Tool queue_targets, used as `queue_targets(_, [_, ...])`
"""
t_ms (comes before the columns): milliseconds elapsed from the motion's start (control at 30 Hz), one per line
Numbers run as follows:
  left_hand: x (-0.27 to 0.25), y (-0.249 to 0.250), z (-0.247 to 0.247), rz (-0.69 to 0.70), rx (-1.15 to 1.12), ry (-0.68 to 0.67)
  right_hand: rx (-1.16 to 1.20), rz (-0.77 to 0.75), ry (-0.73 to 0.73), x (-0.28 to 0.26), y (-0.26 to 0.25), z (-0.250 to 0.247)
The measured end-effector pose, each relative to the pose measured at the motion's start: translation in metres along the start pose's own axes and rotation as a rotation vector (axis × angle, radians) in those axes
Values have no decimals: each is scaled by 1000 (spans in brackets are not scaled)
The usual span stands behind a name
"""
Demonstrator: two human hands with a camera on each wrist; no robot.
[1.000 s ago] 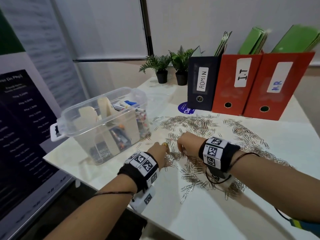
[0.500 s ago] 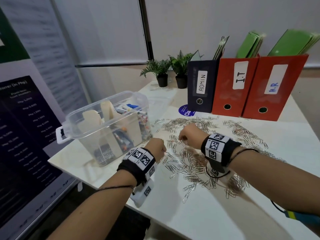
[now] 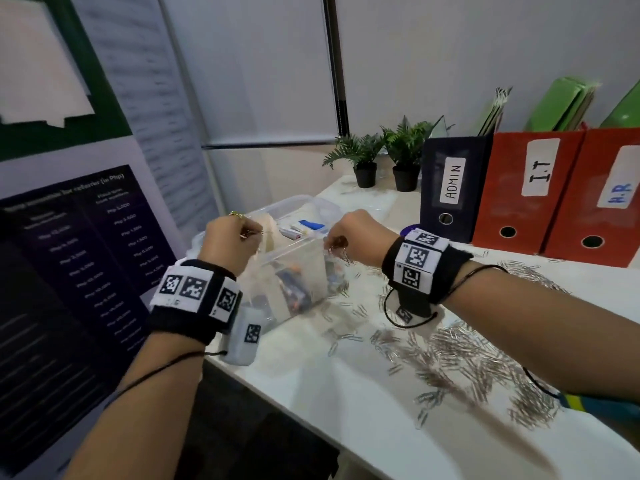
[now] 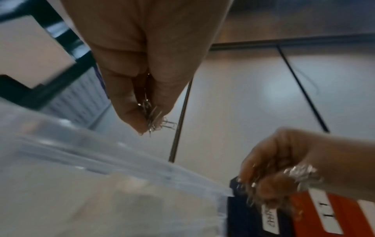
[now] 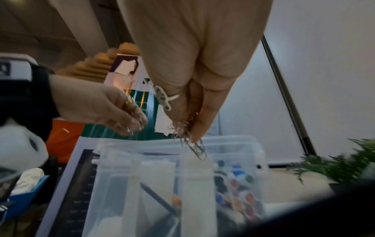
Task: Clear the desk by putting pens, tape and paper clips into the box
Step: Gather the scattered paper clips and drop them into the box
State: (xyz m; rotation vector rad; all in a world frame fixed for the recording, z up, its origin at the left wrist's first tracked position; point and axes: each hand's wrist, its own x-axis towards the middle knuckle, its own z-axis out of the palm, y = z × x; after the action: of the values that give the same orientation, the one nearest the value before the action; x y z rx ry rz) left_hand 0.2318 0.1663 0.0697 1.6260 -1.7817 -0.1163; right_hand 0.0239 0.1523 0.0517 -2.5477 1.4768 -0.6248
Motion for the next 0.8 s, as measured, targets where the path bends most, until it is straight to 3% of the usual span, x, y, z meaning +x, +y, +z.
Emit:
queue_targets(133, [14, -37, -5, -99, 126, 0, 29, -84, 49, 27, -32, -6])
queue_targets(333, [23, -64, 8, -84, 331, -115, 52, -145, 53, 60, -66, -2])
queue_targets(433, [24, -69, 4, -90, 313, -73, 81, -150, 51, 77, -79, 6])
queue_targets(567, [20, -79, 7, -221, 285, -82, 110, -149, 30, 97, -95, 23])
queue_targets(800, [16, -95, 15, -212, 71, 5, 102, -57, -156, 111, -108, 51])
